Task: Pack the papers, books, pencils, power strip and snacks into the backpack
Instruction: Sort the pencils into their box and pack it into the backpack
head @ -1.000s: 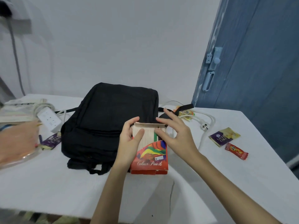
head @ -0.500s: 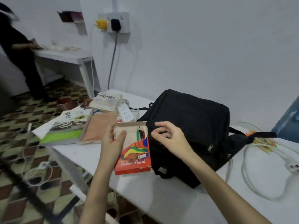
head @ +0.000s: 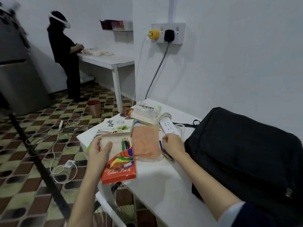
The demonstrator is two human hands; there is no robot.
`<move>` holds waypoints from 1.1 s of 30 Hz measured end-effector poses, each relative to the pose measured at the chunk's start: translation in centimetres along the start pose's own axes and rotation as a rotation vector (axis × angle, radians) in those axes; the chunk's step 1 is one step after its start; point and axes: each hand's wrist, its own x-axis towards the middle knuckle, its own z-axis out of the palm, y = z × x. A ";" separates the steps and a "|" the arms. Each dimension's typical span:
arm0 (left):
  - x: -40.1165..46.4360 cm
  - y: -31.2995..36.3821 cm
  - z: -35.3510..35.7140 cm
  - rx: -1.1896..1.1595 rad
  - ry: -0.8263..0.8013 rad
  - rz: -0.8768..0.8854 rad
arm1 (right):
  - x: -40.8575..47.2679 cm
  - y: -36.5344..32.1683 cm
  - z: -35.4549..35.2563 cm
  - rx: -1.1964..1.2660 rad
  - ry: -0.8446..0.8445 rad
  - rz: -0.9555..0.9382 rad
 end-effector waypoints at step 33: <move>2.3 0.1 9.7 0.005 -0.402 -0.084 | -1.0 -1.4 -6.6 -0.455 0.113 -0.989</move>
